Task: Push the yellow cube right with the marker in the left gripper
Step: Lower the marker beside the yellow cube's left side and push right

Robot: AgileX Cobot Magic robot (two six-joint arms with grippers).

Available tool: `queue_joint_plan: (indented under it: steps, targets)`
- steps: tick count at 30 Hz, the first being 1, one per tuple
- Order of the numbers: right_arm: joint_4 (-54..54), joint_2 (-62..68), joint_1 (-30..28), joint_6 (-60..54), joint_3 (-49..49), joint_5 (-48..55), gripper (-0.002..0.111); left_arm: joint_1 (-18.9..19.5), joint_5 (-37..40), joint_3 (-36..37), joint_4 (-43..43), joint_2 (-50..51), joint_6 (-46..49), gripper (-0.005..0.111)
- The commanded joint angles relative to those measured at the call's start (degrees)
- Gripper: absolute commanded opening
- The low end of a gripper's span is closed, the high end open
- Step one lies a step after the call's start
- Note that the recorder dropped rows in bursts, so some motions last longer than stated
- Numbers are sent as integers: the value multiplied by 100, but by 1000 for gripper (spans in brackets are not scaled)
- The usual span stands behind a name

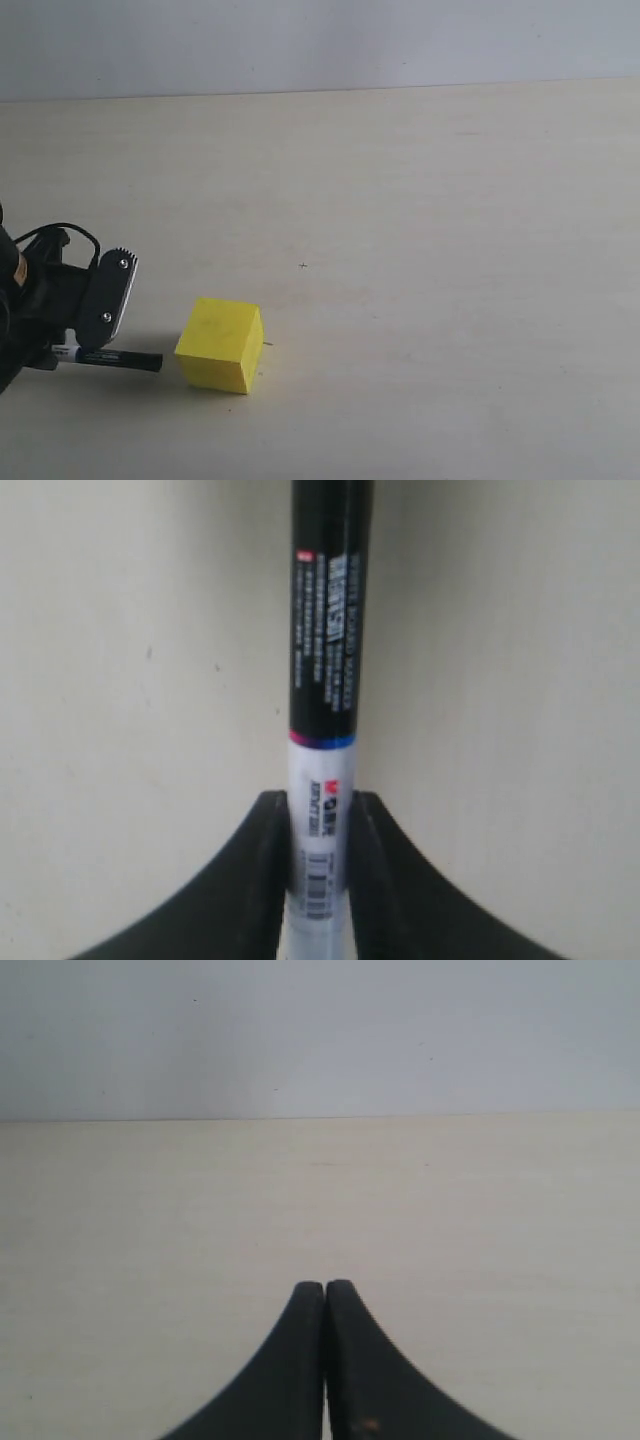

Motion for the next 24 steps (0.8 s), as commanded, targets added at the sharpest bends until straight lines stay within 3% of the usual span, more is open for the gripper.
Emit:
queue_joint_plan:
  steps: [1, 4, 6, 7, 9, 12, 15, 19, 20, 24]
  targets:
    - [-3, -36, -26, -53, 23, -45, 0, 41, 122, -30, 339, 13, -367, 0]
    - [-3, -36, -26, -53, 23, -45, 0, 17, -232, -30, 145, 13, -367, 0]
    - [-3, -36, -26, -53, 23, -45, 0, -203, -763, -30, -272, 13, -367, 0]
    - [-3, -36, -26, -53, 23, -45, 0, -512, -988, -30, -438, 13, -367, 0]
    - [-3, -36, -26, -53, 23, -45, 0, -825, -693, -30, -225, 13, -367, 0]
    - [-3, -36, -26, -53, 23, -45, 0, -711, 5, -30, 478, 13, -841, 0]
    - [-3, -36, -26, -53, 23, -45, 0, -573, 138, -30, 556, 13, -989, 0]
    - [-3, -36, -26, -53, 23, -45, 0, -597, -657, -30, 193, 35, -989, 0]
    - [-3, -36, -26, -53, 23, -45, 0, -715, -1106, -30, -98, 63, -989, 0]
    - [-3, -36, -26, -53, 23, -45, 0, -1176, -1326, -30, -152, 113, -978, 0]
